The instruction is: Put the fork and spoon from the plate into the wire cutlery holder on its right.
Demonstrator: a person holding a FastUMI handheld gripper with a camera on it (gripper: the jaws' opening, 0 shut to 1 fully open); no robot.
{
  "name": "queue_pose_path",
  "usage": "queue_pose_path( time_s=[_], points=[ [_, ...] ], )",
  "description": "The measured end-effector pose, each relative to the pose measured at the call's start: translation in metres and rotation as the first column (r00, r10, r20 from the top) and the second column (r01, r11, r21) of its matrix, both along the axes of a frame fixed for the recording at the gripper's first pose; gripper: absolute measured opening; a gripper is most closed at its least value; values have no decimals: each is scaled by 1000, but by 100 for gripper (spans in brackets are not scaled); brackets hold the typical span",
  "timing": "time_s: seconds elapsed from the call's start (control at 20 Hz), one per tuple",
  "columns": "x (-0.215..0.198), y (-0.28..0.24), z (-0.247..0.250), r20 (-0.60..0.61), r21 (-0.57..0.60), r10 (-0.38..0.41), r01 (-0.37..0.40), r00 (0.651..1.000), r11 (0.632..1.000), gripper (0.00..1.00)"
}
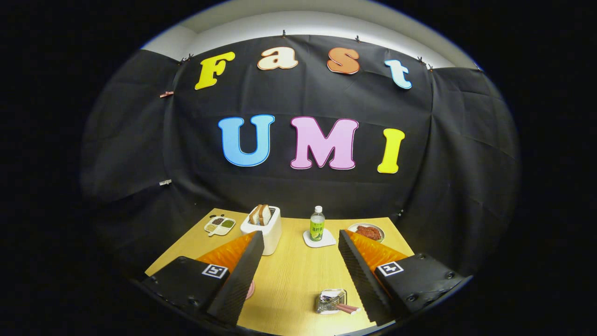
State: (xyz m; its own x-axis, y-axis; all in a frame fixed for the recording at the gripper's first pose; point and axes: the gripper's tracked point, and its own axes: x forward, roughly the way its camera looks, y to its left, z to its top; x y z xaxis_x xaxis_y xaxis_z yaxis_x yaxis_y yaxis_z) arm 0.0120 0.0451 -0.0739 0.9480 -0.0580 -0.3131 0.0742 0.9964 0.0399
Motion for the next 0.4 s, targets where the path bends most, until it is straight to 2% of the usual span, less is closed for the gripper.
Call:
queue_pose_path(
  time_s=[0.4],
  points=[
    [0,-2,-4,-19,-7,-1,0,1000,1000,100]
  ],
)
